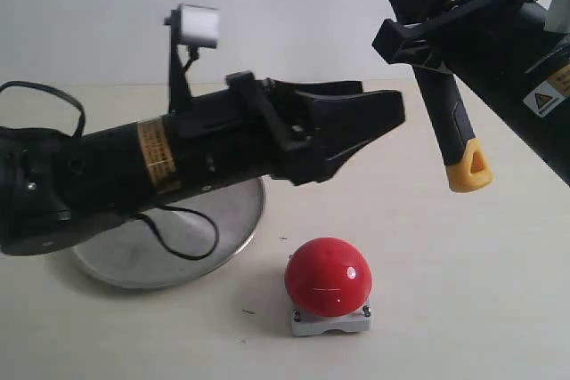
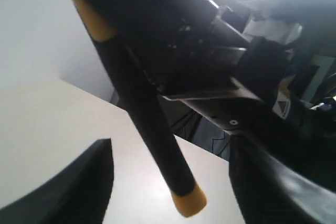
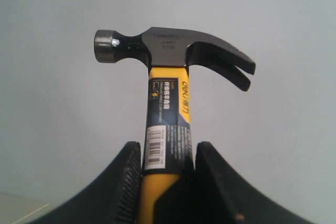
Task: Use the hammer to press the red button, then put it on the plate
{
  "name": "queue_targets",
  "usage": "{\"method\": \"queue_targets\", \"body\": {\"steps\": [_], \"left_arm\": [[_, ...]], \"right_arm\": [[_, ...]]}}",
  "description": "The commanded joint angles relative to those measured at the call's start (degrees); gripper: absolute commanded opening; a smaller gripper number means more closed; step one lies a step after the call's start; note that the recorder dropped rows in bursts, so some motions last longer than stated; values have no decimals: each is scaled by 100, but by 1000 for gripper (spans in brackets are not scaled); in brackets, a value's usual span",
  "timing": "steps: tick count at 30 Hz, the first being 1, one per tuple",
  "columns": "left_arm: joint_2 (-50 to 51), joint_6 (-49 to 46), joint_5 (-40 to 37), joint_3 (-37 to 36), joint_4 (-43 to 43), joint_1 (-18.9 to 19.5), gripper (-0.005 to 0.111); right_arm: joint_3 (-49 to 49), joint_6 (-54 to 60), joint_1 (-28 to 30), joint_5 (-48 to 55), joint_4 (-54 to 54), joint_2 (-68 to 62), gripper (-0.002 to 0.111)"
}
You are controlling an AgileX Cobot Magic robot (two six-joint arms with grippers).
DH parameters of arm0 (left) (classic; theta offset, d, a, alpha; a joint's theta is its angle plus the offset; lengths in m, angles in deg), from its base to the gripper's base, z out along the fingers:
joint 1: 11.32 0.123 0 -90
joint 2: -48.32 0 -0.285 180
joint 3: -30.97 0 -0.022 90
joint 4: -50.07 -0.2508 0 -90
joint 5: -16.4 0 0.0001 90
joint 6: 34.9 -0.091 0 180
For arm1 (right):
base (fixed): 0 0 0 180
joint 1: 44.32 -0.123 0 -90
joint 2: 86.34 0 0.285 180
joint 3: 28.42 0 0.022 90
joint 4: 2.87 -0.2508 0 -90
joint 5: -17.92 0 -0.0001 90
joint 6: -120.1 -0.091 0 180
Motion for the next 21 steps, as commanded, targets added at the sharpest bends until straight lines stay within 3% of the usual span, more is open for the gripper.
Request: {"method": "queue_targets", "body": {"steps": [1,6,12,21], "left_arm": [[183,42,-1077,579,342,-538,62],[424,68,-1312,965,462,-763,62],[673,58,-1288,1165,931,-763,62],[1072,185,-1123,1567,931,-767,62]], "right_arm": [[-103,-70,-8,-449,33,63,0],[-103,-70,-8,-449,33,63,0],[-103,-70,-8,-449,33,63,0],[-103,-69,-8,-449,82,63,0]]}}
